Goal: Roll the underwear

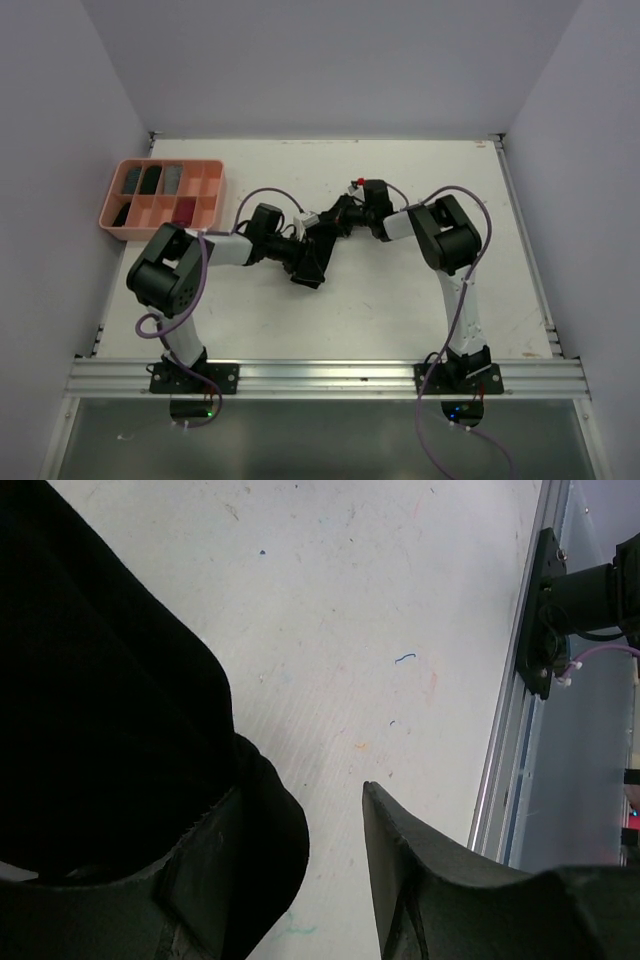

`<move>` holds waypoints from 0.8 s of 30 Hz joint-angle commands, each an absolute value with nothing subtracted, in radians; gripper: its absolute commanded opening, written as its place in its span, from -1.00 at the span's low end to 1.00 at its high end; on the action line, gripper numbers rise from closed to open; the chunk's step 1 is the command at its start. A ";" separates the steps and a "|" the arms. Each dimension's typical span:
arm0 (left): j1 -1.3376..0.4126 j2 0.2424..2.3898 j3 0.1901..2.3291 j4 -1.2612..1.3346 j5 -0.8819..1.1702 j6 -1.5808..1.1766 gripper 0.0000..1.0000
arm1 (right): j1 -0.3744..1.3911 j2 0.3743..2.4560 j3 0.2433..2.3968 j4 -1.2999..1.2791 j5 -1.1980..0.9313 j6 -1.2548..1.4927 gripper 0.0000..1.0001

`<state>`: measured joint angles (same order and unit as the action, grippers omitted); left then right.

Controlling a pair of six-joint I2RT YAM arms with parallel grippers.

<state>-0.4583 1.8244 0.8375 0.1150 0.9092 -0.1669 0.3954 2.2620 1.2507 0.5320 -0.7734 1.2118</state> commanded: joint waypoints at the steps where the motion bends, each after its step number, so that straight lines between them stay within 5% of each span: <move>1: -0.442 1.815 0.802 0.029 0.799 -0.113 0.11 | 0.408 2.327 1.278 0.569 -0.764 1.215 -0.73; 12: -0.523 1.590 0.767 -0.101 0.753 -0.071 0.25 | 0.408 2.391 1.359 0.479 -0.773 1.147 -0.74; 13: -0.526 1.571 0.764 -0.110 0.738 -0.071 0.39 | 0.408 2.391 1.367 0.471 -0.773 1.137 -0.74; 24: -0.656 1.405 0.764 -0.198 0.469 0.022 0.72 | 0.407 2.402 1.396 0.440 -0.781 1.115 -0.75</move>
<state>-0.6315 1.4467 0.7712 -0.1596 0.5198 -0.0189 0.4126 2.3703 1.3705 0.4786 -0.8215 1.1549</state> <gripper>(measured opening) 0.854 0.127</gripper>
